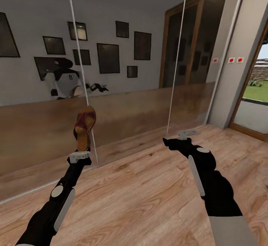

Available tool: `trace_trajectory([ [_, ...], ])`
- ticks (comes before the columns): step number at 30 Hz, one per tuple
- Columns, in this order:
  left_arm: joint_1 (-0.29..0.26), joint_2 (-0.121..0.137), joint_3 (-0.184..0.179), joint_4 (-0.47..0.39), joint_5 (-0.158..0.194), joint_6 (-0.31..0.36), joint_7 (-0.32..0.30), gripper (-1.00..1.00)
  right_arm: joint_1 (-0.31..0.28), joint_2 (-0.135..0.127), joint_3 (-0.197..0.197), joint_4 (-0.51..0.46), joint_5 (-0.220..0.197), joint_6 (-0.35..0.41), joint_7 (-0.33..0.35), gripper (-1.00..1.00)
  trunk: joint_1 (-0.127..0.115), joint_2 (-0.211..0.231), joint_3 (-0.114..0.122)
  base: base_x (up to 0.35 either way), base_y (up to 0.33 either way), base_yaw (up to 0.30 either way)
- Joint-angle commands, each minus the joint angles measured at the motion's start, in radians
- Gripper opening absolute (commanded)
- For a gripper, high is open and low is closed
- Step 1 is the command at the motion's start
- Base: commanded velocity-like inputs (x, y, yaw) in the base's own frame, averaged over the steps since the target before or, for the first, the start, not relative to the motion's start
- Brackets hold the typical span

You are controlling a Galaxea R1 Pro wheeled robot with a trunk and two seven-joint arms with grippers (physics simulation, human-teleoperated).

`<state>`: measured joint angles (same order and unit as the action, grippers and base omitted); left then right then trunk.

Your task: Pick up the two gym shoes and the two sandals from the corridor floor and place them onto the hallstand (shoe rack) in the corridor, making sure they are on the rack and not on the floor. Arrange them so the two gym shoes are next to each other and the two sandals are next to each other.

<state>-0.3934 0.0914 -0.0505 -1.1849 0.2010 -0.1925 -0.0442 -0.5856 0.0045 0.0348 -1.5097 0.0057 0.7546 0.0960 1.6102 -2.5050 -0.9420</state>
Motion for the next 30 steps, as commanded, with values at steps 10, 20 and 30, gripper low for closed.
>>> trace_trajectory([
  [10,-0.001,0.001,-0.002,0.001,0.011,-0.002,-0.005,-1.0,0.0,0.0,-0.001,-0.001,0.0,0.005,0.004,1.0,0.0,0.0,-0.001,0.122,-0.139,0.289],
  [20,-0.001,0.001,-0.002,0.001,0.011,-0.002,-0.005,-1.0,0.0,0.0,-0.001,-0.001,0.0,0.005,0.004,1.0,0.0,0.0,-0.001,0.001,-0.001,0.289],
  [30,-0.001,0.001,-0.001,0.001,0.011,-0.002,-0.005,-1.0,0.0,0.0,-0.001,-0.001,0.0,0.005,0.004,1.0,0.0,0.0,-0.001,0.0,0.0,0.289],
])
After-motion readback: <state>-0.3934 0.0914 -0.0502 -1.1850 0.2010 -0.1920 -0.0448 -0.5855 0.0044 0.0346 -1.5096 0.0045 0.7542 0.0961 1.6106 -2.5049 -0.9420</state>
